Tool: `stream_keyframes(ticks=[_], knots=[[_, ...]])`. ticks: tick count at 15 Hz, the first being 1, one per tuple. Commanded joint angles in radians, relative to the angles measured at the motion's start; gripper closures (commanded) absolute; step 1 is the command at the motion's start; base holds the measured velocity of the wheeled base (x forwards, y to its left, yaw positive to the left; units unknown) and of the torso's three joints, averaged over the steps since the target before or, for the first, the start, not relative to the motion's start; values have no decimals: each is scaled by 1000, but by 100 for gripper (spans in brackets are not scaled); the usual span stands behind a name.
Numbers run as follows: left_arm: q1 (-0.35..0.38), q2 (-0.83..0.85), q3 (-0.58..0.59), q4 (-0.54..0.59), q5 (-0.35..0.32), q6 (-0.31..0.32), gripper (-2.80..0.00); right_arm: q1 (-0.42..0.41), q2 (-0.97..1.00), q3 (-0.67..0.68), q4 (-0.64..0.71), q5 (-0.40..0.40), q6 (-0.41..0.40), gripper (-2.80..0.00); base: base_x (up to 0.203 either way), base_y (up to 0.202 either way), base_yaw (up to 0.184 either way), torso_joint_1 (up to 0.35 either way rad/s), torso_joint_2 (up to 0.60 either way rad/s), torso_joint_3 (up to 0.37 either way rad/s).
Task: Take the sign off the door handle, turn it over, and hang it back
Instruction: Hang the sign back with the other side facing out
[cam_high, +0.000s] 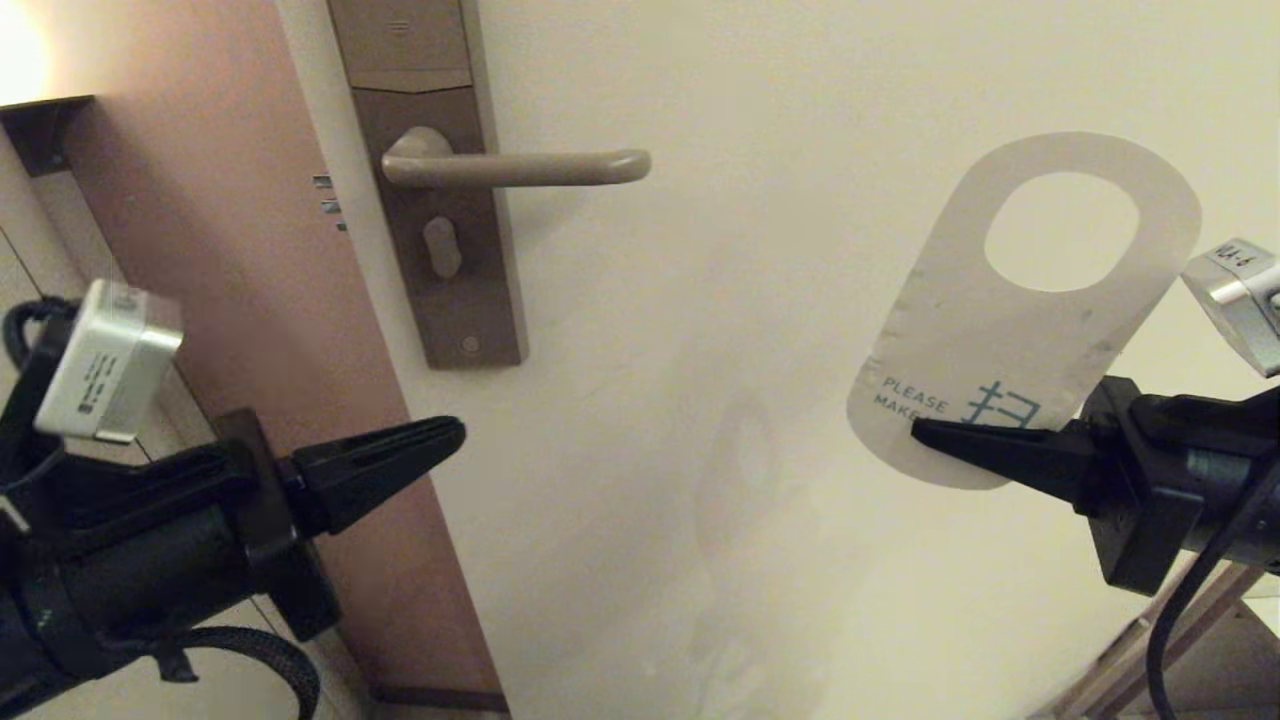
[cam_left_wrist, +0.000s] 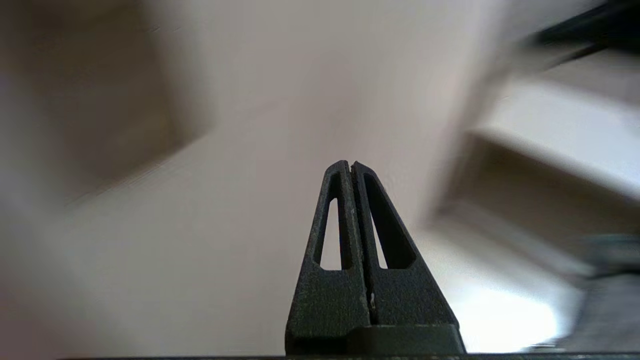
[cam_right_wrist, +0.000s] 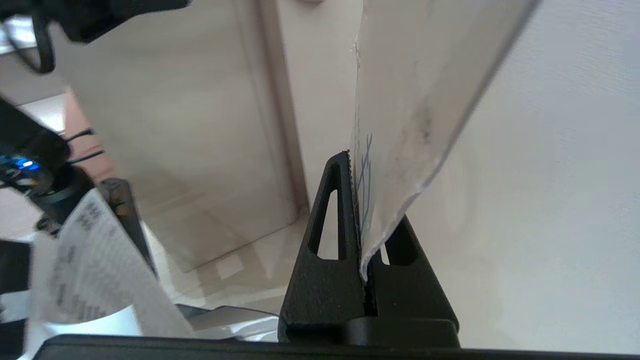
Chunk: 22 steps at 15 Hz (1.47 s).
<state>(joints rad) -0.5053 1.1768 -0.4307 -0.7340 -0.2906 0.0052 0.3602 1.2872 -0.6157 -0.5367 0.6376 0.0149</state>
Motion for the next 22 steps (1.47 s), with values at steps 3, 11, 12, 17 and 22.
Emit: stream_keyframes(ticks=[3, 11, 12, 17, 22], knots=[[136, -167, 140, 10, 45, 21, 0, -1, 0, -2, -5, -34, -1, 0, 0, 0, 0, 0, 0, 0], [224, -489, 303, 242, 296, 18, 0, -1, 12, -7, -5, -129, -55, 0, 0, 0, 0, 0, 0, 0], [225, -547, 320, 285, 314, 17, 0, -1, 11, -9, -5, -141, -55, 0, 0, 0, 0, 0, 0, 0], [245, -873, 362, 663, 417, 45, 0, -1, -8, -12, -5, -202, -56, 0, 0, 0, 0, 0, 0, 0], [372, -883, 365, 779, 528, 116, 0, -1, -3, -9, -5, -205, -64, 0, 0, 0, 0, 0, 0, 0]])
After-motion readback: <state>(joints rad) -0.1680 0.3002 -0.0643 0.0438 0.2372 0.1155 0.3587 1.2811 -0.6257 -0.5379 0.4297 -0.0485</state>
